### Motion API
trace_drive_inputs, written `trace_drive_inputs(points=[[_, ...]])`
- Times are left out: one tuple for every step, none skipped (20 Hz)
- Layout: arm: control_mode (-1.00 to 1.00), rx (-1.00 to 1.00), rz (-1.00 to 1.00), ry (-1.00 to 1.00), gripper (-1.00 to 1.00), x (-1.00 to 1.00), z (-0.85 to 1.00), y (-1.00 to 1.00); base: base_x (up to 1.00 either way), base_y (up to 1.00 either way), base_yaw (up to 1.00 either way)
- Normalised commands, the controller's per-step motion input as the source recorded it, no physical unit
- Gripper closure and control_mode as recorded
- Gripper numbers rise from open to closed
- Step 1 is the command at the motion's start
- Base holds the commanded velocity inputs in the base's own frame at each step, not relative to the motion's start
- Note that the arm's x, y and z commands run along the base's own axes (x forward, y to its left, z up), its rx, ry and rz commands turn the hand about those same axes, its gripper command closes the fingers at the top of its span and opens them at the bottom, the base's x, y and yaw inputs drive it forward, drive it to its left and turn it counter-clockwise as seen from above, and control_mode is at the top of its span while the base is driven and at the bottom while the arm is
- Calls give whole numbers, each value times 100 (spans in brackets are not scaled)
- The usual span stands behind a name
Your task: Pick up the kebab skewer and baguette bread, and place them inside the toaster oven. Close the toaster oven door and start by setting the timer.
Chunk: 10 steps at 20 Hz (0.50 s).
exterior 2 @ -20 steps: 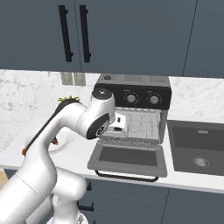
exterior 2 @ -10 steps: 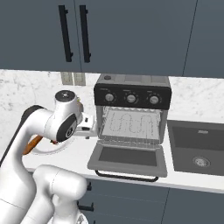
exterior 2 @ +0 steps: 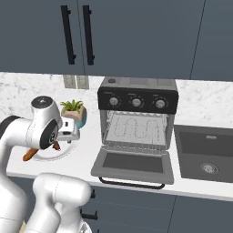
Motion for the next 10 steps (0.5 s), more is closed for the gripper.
trace_drive_inputs(points=[[-100, 0, 14, 0, -100, 5, 0, 54, 0, 0, 0], [-100, 0, 13, 0, -100, 11, 0, 58, 0, 0, 0], [-100, 0, 12, 0, -100, 11, 0, 56, 0, 0, 0], [-100, 0, 10, 0, -100, 13, -4, 37, 0, 0, 0], [-100, 0, 5, 0, -100, 27, -7, 31, 0, 0, 0], [-100, 0, 0, 0, -100, 39, -11, 19, 0, 0, 0], [-100, 0, 0, 0, -100, 30, -11, 2, 0, 0, 0], [-100, 0, 0, 0, -100, 36, -7, 6, 0, 0, 0], [-100, 0, 0, 0, -100, 39, -9, 19, 0, 0, 0], [-100, 0, 0, 0, -100, 37, -14, 20, 0, 0, 0]])
